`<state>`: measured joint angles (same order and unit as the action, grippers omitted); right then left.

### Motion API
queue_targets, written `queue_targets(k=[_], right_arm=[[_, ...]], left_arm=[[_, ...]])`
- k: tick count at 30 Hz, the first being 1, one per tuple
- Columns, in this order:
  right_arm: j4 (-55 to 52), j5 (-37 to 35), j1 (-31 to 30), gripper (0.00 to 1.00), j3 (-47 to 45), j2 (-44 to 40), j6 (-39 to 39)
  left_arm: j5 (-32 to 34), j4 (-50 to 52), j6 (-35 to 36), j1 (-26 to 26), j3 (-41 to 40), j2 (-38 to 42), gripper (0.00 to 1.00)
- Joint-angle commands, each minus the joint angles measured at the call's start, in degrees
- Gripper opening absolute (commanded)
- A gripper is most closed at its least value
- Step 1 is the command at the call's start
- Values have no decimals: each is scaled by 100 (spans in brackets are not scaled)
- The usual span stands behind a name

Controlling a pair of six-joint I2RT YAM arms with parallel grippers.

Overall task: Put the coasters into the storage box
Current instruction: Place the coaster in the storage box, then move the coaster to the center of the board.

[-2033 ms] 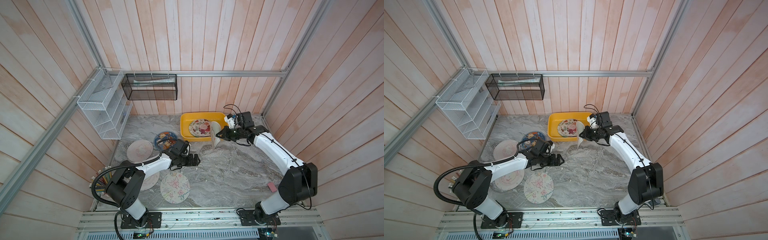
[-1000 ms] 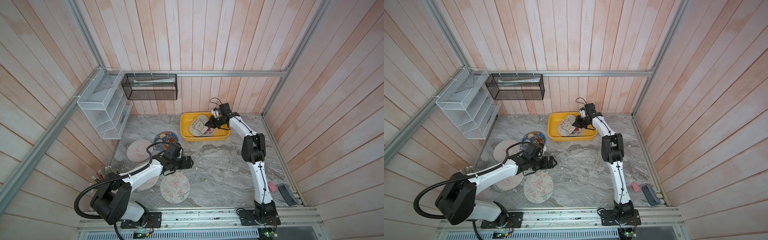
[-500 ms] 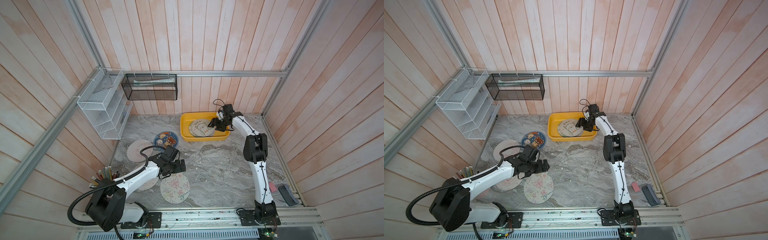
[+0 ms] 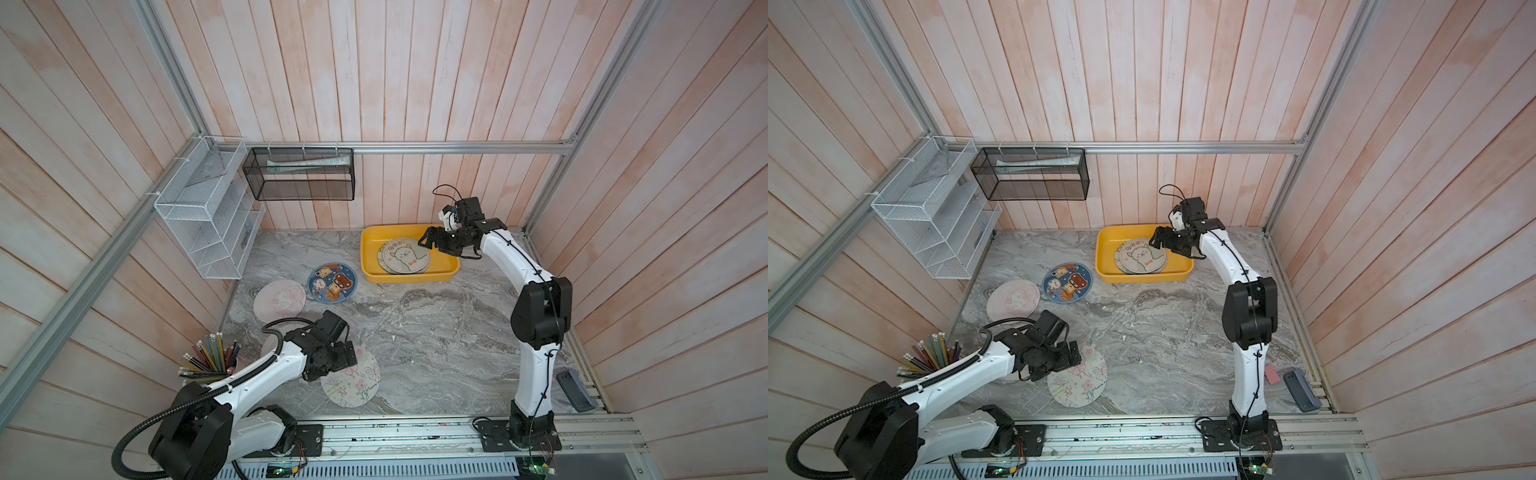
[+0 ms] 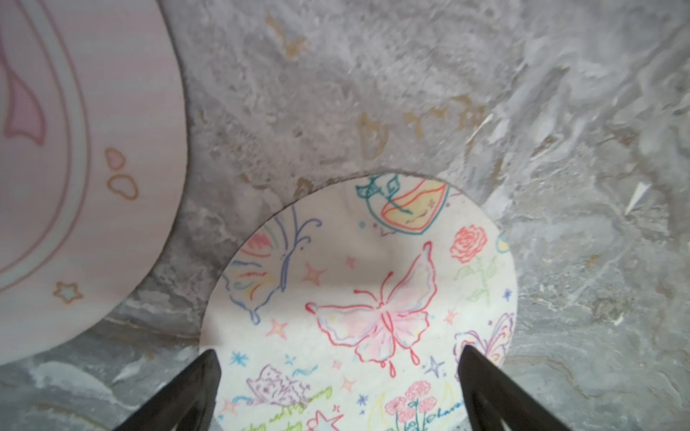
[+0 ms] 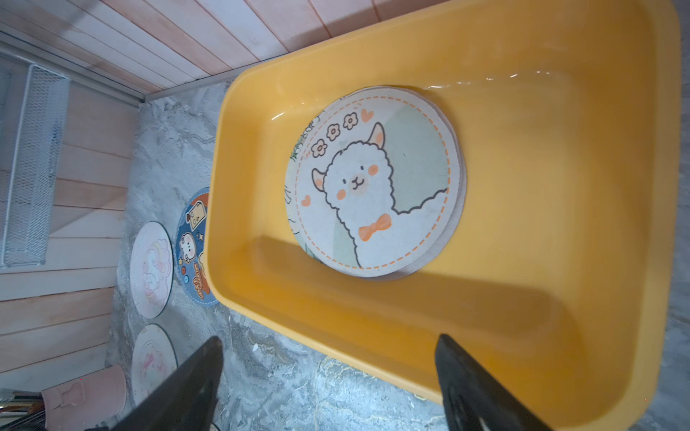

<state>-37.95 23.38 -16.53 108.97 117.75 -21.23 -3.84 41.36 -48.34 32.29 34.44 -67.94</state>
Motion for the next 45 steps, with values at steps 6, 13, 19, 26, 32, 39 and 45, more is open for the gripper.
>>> queue_targets(k=[6,13,19,26,32,39,45], right_arm=[[392,-3,-180,91,-887,-451,-91],[738,194,-257,91,-1838,-945,-214],[1010,612,-391,91,-2812,-1464,-249],[1027,983,-884,89,-3817,-1917,-288],[1108,1155,-1585,85,-4787,-2368,-582],[1211,1109,-2308,81,-5746,-2800,-966],[1406,885,-2837,77,-6066,-2746,-1218]], left_arm=[[-198,-192,-78,-13,-272,-263,100],[-594,-819,368,-15,-18,-287,100],[-1079,-1240,739,66,371,-728,100],[-1298,-1438,1138,458,924,-1532,100],[-965,-1170,1125,523,811,-1350,100],[-836,-1026,974,926,402,-1187,94],[-706,-1141,835,1235,320,-1384,88]])
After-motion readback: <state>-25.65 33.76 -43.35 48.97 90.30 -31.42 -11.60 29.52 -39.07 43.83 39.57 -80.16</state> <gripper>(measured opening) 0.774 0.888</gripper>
